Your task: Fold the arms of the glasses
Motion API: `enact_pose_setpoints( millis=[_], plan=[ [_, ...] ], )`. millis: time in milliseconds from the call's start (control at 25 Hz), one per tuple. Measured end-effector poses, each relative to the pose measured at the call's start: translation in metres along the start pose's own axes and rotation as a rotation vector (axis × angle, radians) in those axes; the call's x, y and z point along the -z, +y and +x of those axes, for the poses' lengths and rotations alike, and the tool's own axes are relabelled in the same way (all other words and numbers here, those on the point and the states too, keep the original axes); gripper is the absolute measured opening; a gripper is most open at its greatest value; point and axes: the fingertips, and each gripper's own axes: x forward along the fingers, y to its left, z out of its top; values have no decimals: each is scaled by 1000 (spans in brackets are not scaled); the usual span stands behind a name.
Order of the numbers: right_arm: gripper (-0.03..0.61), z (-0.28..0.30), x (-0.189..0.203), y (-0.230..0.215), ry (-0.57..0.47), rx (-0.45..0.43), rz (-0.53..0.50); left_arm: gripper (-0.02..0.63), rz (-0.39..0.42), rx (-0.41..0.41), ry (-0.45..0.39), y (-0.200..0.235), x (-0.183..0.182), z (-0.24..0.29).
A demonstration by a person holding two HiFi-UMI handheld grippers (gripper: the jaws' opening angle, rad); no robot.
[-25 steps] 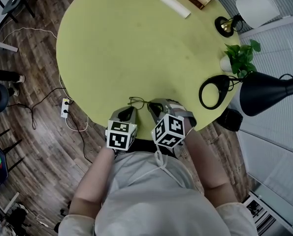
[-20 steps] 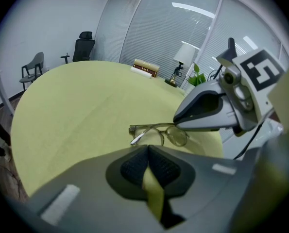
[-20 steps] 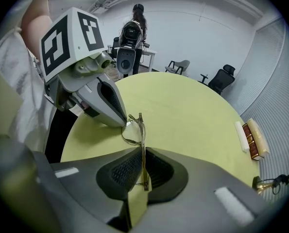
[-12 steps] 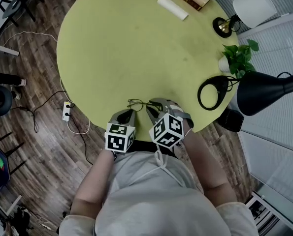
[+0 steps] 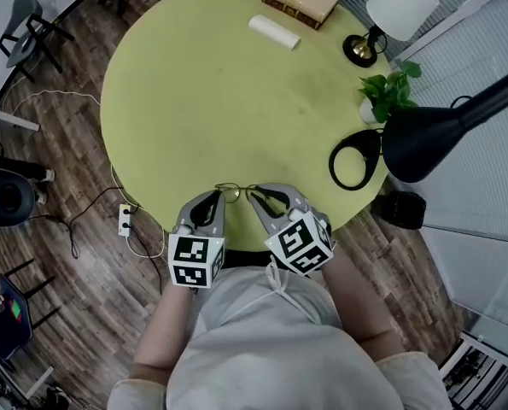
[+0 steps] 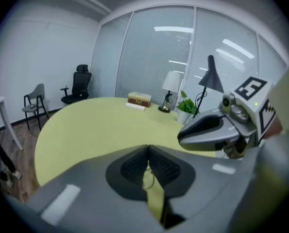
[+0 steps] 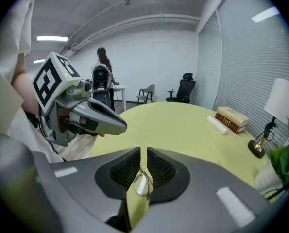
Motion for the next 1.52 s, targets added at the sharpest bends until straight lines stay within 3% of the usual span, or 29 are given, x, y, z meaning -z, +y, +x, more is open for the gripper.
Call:
enact_pose_setpoints(
  millis=[240, 400, 480, 600, 680, 1040, 1240, 1520],
  plan=[
    [2, -67, -53, -28, -287, 72, 217, 6, 107, 19, -222, -25, -87, -40],
    [0, -112, -79, -38, -450, 109, 299, 6, 97, 30, -320, -40, -124, -70],
    [0, -127, -84, -38, -464, 161, 276, 6, 91, 36, -357, -46, -137, -83],
    [0, -139, -89, -32, -457, 212, 220, 6, 160, 23, -388, -56, -146, -97],
    [0, -142, -90, -31, -459, 222, 208, 6, 199, 25, -403, -63, -149, -102],
    [-2, -155, -93, -24, -493, 253, 170, 6, 202, 34, -407, -75, -146, -108],
    [-2, -157, -88, -23, -477, 272, 164, 6, 294, 48, -427, -92, -146, -110],
    [-2, -152, -84, -21, -457, 283, 179, 6, 223, 30, -414, -81, -139, -109]
  ],
)
